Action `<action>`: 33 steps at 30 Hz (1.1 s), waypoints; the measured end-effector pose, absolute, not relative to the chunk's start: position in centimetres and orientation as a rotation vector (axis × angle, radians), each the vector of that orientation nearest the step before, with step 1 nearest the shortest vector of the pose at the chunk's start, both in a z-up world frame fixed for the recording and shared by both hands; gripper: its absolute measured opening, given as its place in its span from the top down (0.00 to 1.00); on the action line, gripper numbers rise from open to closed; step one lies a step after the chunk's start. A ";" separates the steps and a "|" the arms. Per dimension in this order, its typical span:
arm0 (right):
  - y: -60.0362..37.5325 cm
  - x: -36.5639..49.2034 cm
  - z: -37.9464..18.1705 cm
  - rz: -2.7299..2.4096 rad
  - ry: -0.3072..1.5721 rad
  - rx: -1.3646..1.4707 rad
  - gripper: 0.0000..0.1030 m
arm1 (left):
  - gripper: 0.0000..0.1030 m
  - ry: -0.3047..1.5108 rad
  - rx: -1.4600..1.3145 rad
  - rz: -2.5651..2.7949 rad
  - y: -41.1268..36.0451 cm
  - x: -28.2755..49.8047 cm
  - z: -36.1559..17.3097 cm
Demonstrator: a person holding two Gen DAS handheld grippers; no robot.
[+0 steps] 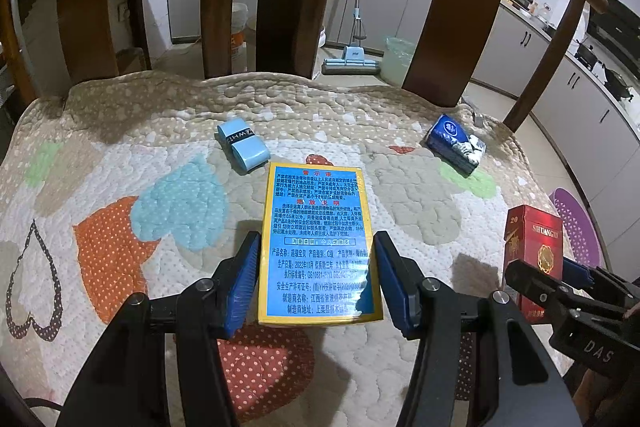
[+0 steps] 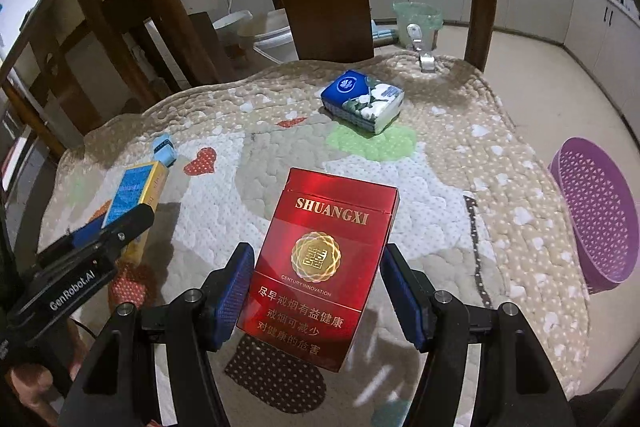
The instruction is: Collect trash
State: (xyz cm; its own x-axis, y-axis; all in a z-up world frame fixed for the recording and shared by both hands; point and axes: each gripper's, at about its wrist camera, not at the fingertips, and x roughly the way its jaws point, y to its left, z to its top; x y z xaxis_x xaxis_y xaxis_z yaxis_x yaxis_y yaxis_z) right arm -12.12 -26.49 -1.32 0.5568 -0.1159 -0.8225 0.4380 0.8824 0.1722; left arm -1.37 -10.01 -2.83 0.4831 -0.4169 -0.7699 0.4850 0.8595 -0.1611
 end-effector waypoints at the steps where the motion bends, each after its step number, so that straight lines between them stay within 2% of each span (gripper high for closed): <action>1: -26.4 -12.1 -1.4 -0.340 0.927 0.375 0.33 | 0.47 0.913 0.081 -0.551 -10.0 -1.4 -2.8; 19: -25.2 -12.5 -0.2 -0.411 0.914 0.211 0.33 | 0.47 0.880 0.079 -0.521 -9.8 -1.6 -2.5; 33: -25.5 -12.8 -0.4 -0.411 0.914 0.238 0.33 | 0.47 0.863 0.090 -0.511 -9.8 -1.8 -2.4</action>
